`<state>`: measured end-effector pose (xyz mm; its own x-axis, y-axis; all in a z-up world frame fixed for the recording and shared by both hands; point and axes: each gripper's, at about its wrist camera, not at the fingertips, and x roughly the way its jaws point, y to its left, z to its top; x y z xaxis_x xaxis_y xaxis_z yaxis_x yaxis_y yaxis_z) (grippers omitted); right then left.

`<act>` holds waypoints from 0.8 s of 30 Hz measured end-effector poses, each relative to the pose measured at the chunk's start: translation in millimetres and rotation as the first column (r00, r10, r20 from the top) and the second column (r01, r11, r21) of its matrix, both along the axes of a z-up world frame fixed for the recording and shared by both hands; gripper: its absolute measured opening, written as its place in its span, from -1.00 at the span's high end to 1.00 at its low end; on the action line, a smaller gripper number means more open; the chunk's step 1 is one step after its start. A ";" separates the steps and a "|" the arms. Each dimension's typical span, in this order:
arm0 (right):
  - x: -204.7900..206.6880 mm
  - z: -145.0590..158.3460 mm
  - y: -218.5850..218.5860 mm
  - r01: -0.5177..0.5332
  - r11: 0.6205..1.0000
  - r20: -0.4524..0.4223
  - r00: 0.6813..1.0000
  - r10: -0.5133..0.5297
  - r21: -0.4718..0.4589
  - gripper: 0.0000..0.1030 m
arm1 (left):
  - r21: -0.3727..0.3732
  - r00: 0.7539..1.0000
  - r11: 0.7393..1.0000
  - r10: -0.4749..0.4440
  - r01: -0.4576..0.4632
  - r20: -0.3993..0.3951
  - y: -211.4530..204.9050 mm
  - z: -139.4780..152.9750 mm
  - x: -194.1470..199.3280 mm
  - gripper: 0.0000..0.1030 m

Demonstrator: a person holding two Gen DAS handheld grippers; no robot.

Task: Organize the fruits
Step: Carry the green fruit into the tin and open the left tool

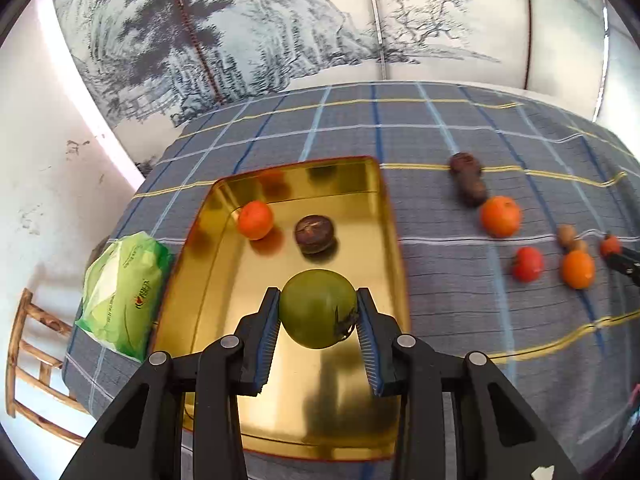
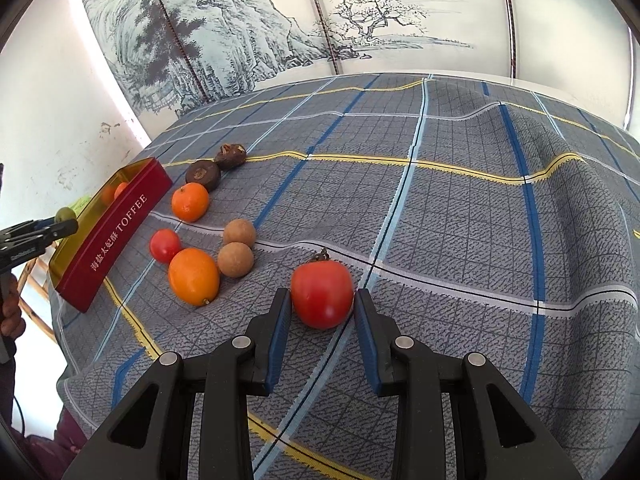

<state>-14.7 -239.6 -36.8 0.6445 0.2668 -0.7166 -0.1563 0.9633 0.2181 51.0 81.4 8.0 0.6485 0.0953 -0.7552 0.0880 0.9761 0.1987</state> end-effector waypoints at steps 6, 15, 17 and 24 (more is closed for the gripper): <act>-0.1 -0.2 0.2 0.000 1.000 0.000 1.000 0.000 0.000 0.35 | 0.030 1.000 0.999 0.023 -0.024 0.010 17.1 -13.6 9.1 0.35; 0.0 -0.4 0.7 -0.001 1.000 0.001 1.000 0.001 -0.003 0.35 | 0.038 0.998 0.997 0.060 -0.060 0.021 38.2 -26.9 18.1 0.35; 0.0 -0.3 1.0 -0.002 1.000 0.001 1.000 0.002 -0.008 0.35 | 0.038 0.998 0.997 0.068 -0.069 0.019 41.3 -29.2 19.4 0.35; 0.1 -0.4 1.6 -0.002 1.000 0.001 1.000 0.002 -0.009 0.35 | 0.052 0.996 0.995 0.082 -0.084 0.033 48.9 -34.2 23.0 0.35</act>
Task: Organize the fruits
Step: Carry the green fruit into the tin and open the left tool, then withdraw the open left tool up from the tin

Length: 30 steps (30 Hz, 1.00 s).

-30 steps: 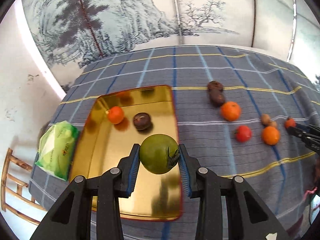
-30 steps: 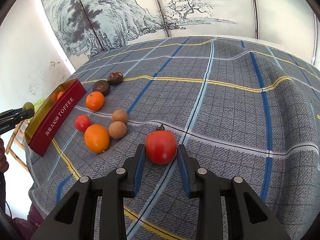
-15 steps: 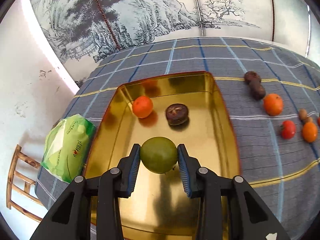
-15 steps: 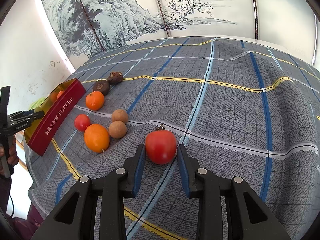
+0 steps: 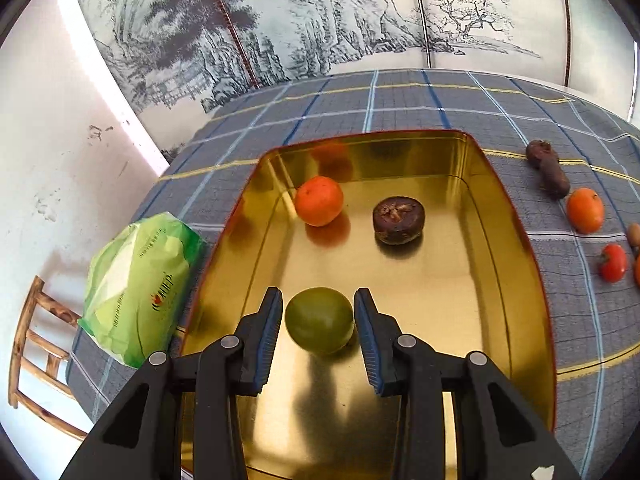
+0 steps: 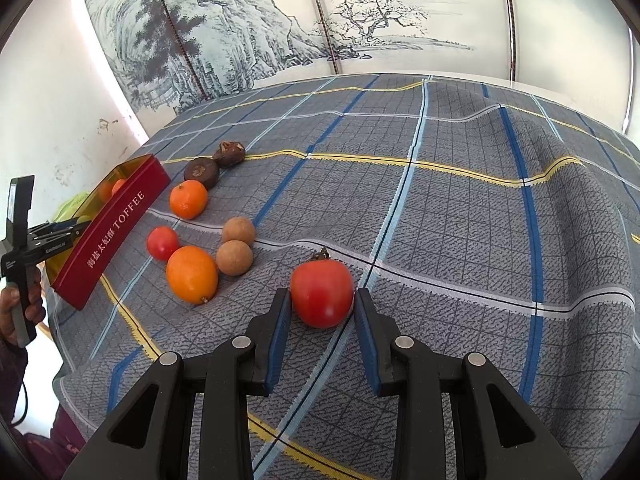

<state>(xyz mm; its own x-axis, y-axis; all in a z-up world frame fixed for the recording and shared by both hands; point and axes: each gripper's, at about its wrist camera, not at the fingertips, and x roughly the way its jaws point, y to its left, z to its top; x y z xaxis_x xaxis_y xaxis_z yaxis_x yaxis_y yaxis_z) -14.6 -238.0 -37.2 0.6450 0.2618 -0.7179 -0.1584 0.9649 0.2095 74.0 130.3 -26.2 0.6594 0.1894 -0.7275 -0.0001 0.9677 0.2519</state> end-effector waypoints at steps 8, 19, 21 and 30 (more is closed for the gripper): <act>0.0 0.1 0.9 0.000 1.000 0.000 1.000 0.000 -0.001 0.35 | 0.015 0.999 1.000 -0.009 0.009 0.037 1.5 4.9 1.7 0.35; -0.1 0.0 1.6 -0.001 1.000 0.000 1.000 0.001 -0.003 0.35 | 0.034 0.999 0.999 -0.015 0.014 0.050 -1.0 5.2 3.3 0.29; -0.2 0.0 1.6 -0.001 1.000 0.000 1.000 0.001 -0.003 0.35 | 0.035 0.999 0.999 -0.017 0.015 0.050 -1.5 5.2 3.9 0.29; -0.3 0.2 1.9 -0.001 1.000 0.000 1.000 0.001 -0.004 0.35 | 0.019 0.999 1.000 0.001 -0.002 0.053 1.2 6.5 6.5 0.27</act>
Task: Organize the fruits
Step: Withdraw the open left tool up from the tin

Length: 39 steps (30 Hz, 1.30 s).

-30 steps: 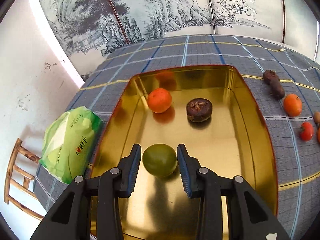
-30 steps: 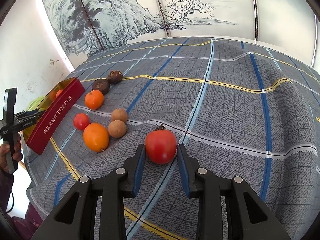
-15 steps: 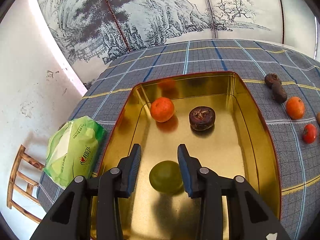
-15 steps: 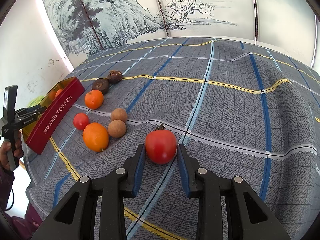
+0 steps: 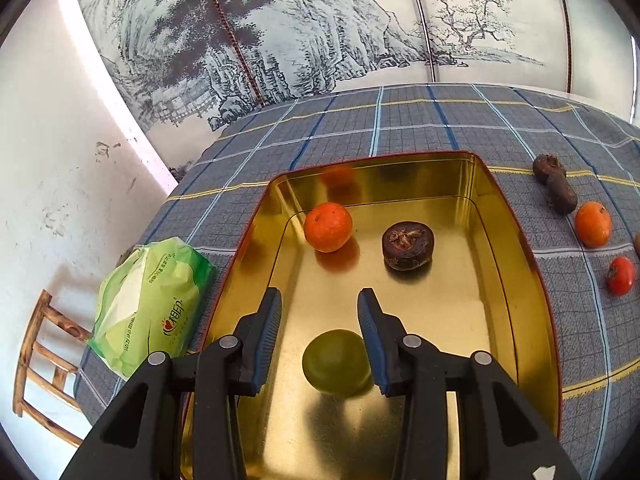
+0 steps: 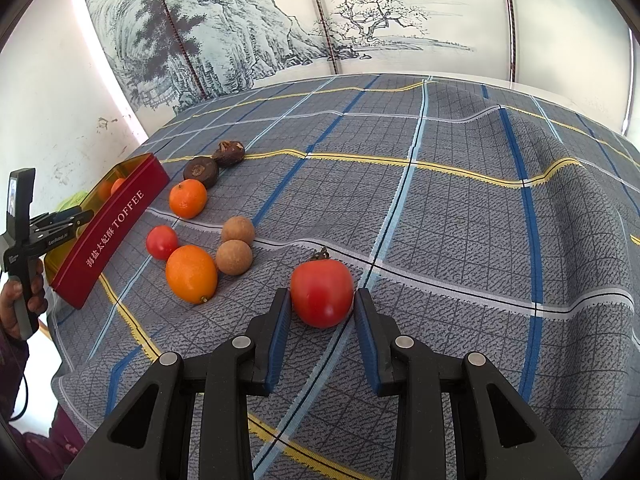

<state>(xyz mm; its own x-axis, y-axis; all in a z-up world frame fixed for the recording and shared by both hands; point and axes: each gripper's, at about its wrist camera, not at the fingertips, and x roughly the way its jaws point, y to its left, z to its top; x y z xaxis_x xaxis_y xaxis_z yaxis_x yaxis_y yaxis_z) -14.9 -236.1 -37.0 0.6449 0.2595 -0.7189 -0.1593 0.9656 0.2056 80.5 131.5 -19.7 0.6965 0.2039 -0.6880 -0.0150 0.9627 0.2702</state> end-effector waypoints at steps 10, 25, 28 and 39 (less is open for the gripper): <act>0.0 0.3 0.4 0.000 1.000 0.000 1.000 0.000 -0.002 0.35 | -0.150 0.999 0.988 0.027 -0.029 -0.018 22.5 4.3 4.6 0.23; -0.1 1.0 1.8 -0.002 1.000 0.002 1.000 0.002 -0.011 0.37 | -0.284 0.999 0.959 0.024 -0.012 0.038 48.2 18.3 -3.1 -0.03; -0.4 1.5 0.5 0.001 1.000 0.010 1.000 -0.001 -0.023 0.37 | -0.288 0.999 0.958 0.029 -0.016 0.040 48.1 20.4 -6.9 -0.12; -12.8 5.0 2.2 0.004 1.000 -0.006 1.000 -0.004 0.014 0.37 | -0.281 0.998 0.958 -0.033 0.048 0.055 23.7 36.6 -41.4 -0.24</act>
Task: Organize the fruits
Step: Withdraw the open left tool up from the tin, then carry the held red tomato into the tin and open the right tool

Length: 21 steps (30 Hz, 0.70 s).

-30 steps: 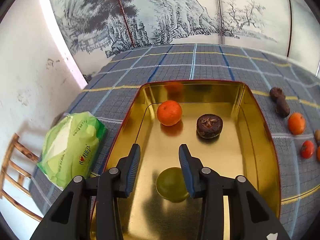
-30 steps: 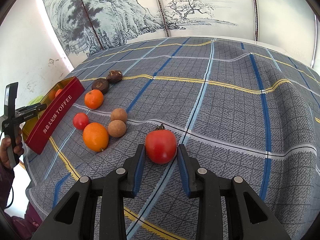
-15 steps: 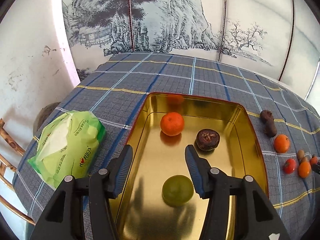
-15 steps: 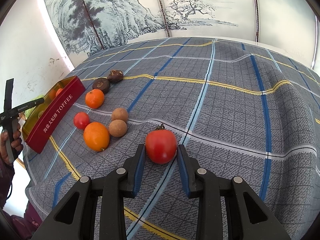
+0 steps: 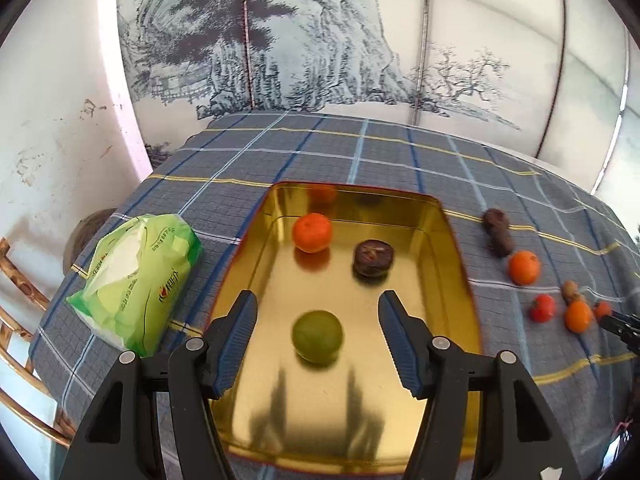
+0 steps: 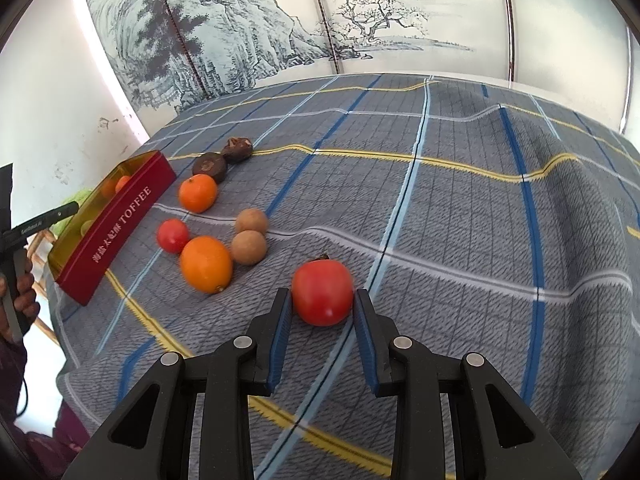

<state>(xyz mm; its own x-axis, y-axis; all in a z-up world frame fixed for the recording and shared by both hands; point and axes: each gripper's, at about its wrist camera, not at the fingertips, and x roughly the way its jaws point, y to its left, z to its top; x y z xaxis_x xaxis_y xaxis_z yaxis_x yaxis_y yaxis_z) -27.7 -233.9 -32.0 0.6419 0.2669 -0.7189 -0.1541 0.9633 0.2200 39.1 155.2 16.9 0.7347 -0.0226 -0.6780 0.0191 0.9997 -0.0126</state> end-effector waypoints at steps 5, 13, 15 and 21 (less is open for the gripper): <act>-11.9 18.5 12.2 -0.036 0.999 0.028 0.999 0.036 0.003 0.37 | 0.049 0.999 0.999 -0.019 0.017 0.032 -14.5 9.5 -18.1 -0.36; -11.9 12.3 38.1 -0.023 0.985 0.023 0.999 0.027 -0.170 0.37 | 0.065 0.998 0.997 -0.046 0.044 0.033 -20.7 6.4 -28.6 -0.36; -11.9 6.1 34.1 -0.025 0.986 0.011 1.000 0.027 -0.168 0.36 | 0.071 0.998 0.996 -0.051 0.049 0.032 -22.2 4.5 -30.2 -0.36; -5.5 -0.1 35.9 -0.027 0.990 -0.013 1.000 0.025 -0.139 0.37 | 0.058 0.998 0.996 -0.062 0.061 0.018 -25.5 1.5 -31.2 -0.36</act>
<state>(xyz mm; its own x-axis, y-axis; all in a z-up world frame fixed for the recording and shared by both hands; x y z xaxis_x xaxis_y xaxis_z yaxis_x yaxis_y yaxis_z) -33.2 -198.0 -32.1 0.6278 0.1799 -0.7573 -0.1777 0.9804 0.0855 7.8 129.7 18.4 0.7465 -0.0297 -0.6647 0.0806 0.9957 0.0461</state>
